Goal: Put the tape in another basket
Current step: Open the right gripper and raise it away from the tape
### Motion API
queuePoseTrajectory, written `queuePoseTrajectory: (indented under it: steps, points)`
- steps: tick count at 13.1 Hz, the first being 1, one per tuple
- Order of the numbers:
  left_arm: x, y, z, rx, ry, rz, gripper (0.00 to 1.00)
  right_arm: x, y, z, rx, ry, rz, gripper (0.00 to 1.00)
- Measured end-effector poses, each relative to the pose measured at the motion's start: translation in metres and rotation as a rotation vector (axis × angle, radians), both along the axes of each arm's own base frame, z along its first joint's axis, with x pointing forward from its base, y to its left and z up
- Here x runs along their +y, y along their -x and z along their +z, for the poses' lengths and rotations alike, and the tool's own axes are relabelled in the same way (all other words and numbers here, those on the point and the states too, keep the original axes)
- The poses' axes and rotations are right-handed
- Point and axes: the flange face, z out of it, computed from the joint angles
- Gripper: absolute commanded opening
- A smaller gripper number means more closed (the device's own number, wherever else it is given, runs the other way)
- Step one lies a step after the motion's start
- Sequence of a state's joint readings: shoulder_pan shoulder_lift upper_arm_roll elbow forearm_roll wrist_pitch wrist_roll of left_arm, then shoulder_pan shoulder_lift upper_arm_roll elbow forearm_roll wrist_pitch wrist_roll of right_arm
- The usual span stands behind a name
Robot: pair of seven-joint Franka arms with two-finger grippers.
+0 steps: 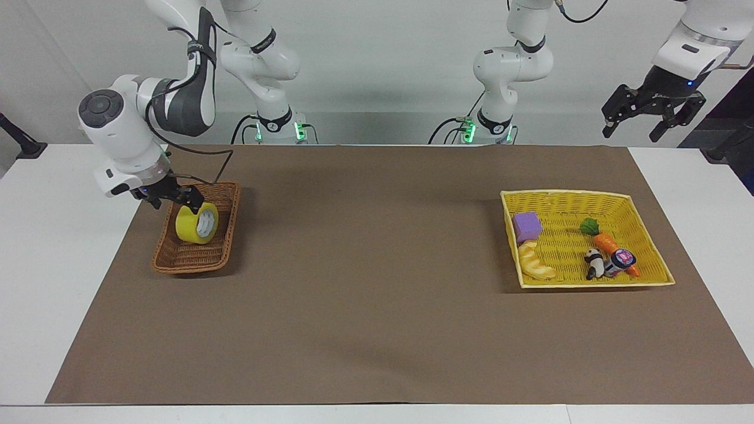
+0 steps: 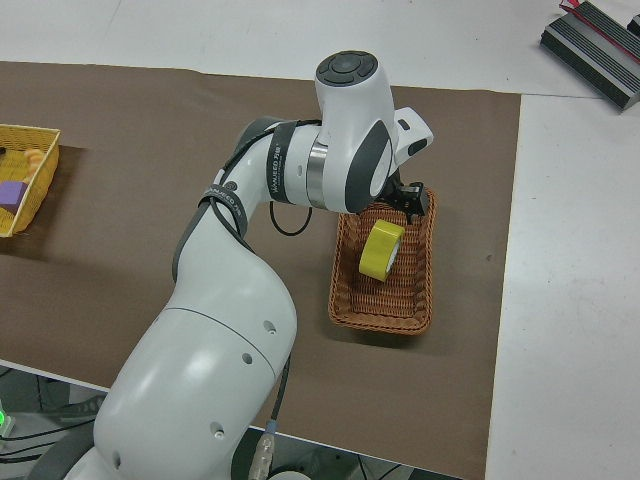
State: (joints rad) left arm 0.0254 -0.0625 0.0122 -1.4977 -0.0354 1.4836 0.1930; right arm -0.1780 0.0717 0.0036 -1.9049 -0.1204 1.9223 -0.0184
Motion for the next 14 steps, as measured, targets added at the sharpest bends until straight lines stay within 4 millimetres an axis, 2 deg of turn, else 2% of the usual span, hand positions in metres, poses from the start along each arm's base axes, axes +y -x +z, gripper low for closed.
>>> queuePoseTrajectory:
  steps: [2,4,6,11,14]
  points:
    - [0.000,0.000,0.000,0.000,0.000,0.000,1.00,0.012,-0.010,0.021,-0.044,0.007,0.024,1.00]
    - [0.000,0.000,0.000,0.000,0.000,0.000,1.00,0.037,-0.017,0.042,-0.085,0.008,0.067,1.00]
    - [0.000,0.000,0.000,0.000,0.000,0.000,1.00,0.066,-0.017,0.066,-0.117,0.001,0.111,1.00]
    - [0.000,0.000,0.000,0.000,0.000,0.000,1.00,0.101,0.020,0.145,-0.079,-0.019,0.142,1.00]
    - [0.000,0.000,0.000,0.000,0.000,0.000,1.00,0.109,0.033,0.180,-0.020,-0.044,0.165,1.00]
